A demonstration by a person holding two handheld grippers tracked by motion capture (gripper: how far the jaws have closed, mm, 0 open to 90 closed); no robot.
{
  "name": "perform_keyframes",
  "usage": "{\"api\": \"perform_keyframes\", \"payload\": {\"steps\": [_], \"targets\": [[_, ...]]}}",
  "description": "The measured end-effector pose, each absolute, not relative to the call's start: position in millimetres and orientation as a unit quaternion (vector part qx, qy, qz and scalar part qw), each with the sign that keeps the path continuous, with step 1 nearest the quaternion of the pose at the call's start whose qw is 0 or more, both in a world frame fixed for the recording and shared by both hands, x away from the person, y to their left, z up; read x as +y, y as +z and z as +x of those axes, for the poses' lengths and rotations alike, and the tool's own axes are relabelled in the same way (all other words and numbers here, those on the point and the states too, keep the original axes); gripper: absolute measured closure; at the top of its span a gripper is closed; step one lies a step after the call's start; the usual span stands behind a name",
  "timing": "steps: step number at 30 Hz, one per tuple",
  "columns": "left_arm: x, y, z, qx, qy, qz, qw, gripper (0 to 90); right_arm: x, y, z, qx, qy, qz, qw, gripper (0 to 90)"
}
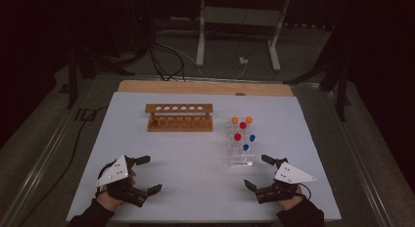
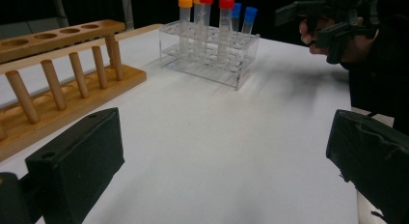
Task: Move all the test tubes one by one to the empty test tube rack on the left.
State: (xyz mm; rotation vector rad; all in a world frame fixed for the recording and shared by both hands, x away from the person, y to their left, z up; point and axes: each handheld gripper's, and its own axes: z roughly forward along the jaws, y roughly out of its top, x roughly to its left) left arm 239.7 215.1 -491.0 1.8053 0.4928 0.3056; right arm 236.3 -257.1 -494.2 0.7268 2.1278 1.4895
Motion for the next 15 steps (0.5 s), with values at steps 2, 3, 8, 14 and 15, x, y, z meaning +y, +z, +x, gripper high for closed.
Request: {"api": "perform_keyframes", "payload": {"steps": [2,3,8,14,15], "targets": [[214.6,-490.7,239.6,0.212,0.13,0.774,0.582,0.5,-257.0,-494.3,236.5,0.768,0.542,0.269,0.209,0.0],[214.1,-490.6,239.6,0.213,0.13,0.774,0.582,0.5,-257.2,-494.0,236.8,0.769,0.539,0.277,0.203,0.0],[213.8,-490.4,240.3,0.215,0.128,0.774,0.582,0.5,-261.6,-491.9,237.8,0.762,0.545,0.296,0.189,0.0],[214.3,-489.5,240.4,0.215,0.127,0.77,0.587,0.5,-261.8,-489.3,238.5,0.775,0.522,0.305,0.183,0.0],[214.0,-488.9,240.1,0.212,0.125,0.77,0.588,0.5,-261.9,-488.8,238.4,0.777,0.518,0.306,0.185,0.0]]}}
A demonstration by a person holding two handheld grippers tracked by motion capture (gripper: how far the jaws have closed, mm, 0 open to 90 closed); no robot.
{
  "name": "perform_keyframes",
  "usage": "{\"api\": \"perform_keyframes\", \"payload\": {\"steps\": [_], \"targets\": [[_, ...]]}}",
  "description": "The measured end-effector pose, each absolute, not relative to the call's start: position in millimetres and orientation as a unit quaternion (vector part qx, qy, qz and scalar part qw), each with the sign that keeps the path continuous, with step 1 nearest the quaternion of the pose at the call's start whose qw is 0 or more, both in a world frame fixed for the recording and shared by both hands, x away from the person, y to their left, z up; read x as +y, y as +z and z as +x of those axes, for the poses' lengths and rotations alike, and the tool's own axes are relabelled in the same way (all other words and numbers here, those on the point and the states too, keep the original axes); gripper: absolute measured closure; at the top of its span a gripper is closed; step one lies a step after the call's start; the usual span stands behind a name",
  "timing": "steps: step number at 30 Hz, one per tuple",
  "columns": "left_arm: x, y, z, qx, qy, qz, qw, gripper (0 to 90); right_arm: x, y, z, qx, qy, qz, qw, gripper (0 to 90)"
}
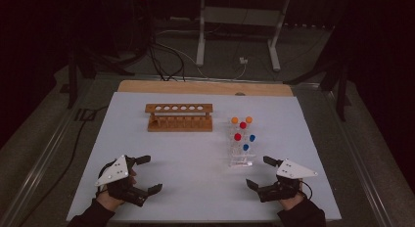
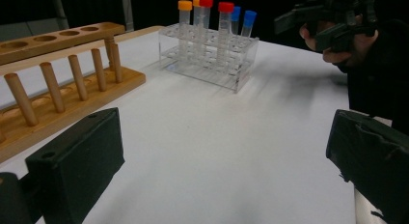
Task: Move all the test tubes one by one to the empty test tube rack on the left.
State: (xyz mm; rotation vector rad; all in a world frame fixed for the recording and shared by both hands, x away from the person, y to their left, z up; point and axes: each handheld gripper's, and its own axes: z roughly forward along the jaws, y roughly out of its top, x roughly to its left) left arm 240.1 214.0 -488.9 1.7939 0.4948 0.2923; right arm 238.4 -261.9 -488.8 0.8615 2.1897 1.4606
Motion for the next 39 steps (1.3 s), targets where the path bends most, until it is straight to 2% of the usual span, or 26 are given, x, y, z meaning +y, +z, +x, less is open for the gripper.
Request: {"api": "perform_keyframes", "payload": {"steps": [4,9,21,22,27,39], "targets": [[213.4,-488.3,239.1,0.209,0.126,0.77,0.589,0.5,-263.5,-486.1,237.9,0.777,0.514,0.311,0.19,0.0],[213.7,-488.1,238.9,0.206,0.125,0.771,0.59,0.5,-263.8,-467.2,235.5,0.766,0.515,0.312,0.225,0.0],[214.6,-487.9,237.5,0.203,0.123,0.769,0.594,0.5,-254.6,-454.2,251.7,0.747,0.509,0.361,0.23,0.6],[214.3,-488.0,237.3,0.202,0.124,0.77,0.592,0.5,-253.3,-454.6,253.2,0.744,0.508,0.367,0.232,4.0],[214.7,-487.8,237.2,0.203,0.123,0.769,0.594,0.5,-245.4,-458.6,258.5,0.739,0.507,0.385,0.22,8.7],[214.6,-487.8,237.3,0.204,0.123,0.77,0.592,0.5,-231.8,-469.6,270.6,0.758,0.456,0.42,0.204,43.5]]}}
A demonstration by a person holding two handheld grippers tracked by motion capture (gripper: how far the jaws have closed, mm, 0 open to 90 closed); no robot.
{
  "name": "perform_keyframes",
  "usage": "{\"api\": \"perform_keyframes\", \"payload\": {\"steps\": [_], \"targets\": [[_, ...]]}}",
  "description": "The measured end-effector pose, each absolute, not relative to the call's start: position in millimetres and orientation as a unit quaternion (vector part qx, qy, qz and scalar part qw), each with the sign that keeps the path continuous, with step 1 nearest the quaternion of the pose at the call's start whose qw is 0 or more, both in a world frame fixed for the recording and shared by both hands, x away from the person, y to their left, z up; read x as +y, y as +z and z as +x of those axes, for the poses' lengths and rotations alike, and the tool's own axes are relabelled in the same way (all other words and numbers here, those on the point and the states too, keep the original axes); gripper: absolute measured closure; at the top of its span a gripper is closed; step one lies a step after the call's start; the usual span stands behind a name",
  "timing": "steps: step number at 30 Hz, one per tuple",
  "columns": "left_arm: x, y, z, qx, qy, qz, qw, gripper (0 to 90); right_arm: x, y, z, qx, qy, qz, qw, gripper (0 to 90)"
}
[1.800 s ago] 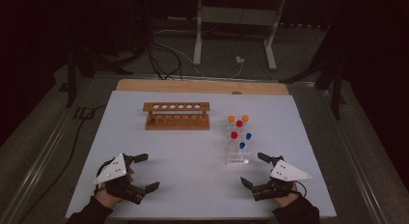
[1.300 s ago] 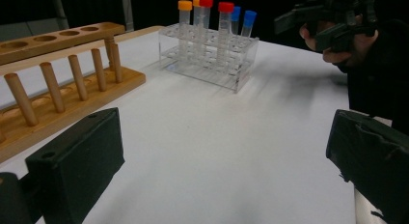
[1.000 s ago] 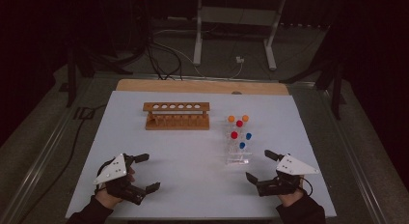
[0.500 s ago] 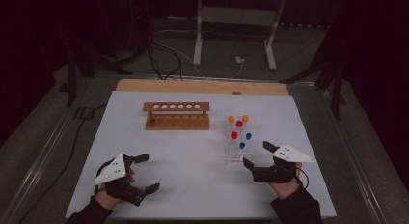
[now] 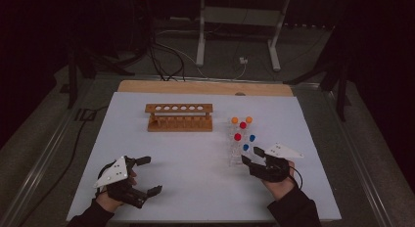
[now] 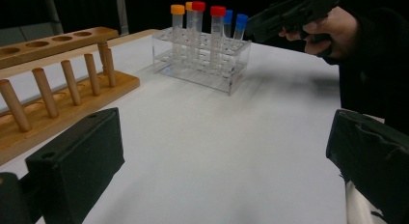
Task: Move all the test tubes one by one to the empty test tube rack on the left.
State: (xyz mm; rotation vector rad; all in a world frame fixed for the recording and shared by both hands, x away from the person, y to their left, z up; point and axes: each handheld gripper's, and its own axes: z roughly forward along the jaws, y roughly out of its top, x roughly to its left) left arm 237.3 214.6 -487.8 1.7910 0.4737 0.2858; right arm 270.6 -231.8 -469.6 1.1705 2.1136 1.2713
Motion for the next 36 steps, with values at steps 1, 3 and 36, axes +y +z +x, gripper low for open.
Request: {"api": "perform_keyframes", "payload": {"steps": [1,3,36], "targets": [[214.5,-487.8,237.4,0.204,0.123,0.769,0.593,0.5,-231.6,-469.8,271.4,0.759,0.455,0.42,0.201,46.5],[214.3,-487.8,237.3,0.204,0.123,0.77,0.592,0.5,-230.7,-470.4,272.5,0.762,0.452,0.42,0.198,51.4],[214.8,-488.0,237.5,0.205,0.124,0.769,0.593,0.5,-222.4,-466.5,278.0,0.765,0.445,0.402,0.234,76.7]]}}
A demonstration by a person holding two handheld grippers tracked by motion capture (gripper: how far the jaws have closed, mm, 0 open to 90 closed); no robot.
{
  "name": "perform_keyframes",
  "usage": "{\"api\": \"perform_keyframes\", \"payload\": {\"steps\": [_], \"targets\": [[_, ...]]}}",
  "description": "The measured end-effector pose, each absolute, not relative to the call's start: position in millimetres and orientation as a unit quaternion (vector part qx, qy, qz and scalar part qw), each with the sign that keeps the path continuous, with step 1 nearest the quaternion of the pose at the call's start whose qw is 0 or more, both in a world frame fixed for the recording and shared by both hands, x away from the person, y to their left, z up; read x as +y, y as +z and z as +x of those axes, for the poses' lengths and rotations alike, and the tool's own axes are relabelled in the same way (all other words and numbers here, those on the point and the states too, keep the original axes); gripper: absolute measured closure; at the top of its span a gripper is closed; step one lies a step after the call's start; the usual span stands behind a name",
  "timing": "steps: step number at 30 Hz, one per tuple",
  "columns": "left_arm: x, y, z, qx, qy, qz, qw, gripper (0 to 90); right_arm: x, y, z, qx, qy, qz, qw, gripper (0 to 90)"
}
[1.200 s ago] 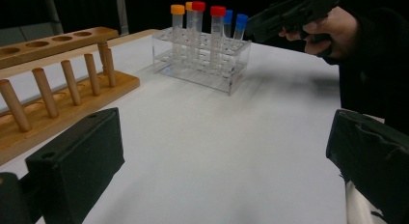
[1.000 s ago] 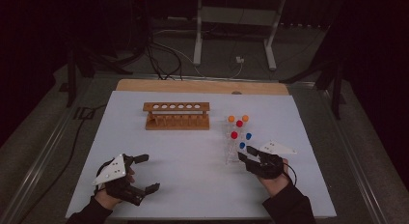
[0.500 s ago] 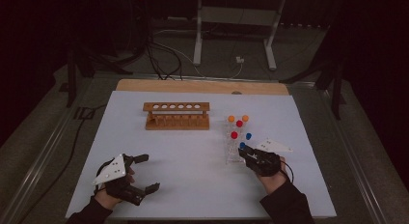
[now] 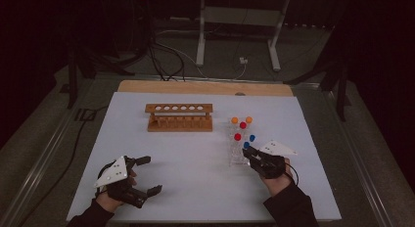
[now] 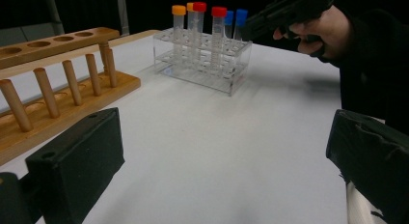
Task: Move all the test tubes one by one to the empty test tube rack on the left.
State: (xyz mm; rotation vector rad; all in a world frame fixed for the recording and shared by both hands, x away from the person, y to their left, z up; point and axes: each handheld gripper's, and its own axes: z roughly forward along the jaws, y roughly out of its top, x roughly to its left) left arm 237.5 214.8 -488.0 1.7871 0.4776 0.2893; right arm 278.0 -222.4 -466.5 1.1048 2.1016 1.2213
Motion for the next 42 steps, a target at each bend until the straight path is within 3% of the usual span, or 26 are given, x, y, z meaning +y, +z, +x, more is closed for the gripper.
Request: {"api": "perform_keyframes", "payload": {"steps": [18,42], "targets": [[211.5,-486.5,237.5,0.216,0.111,0.774,0.585,0.5,-215.6,-416.6,253.6,0.75,0.489,0.342,0.287,76.7],[167.3,-446.1,257.9,0.184,0.056,0.766,0.613,0.5,-173.3,-441.1,253.0,0.804,0.488,0.279,0.194,76.7]]}}
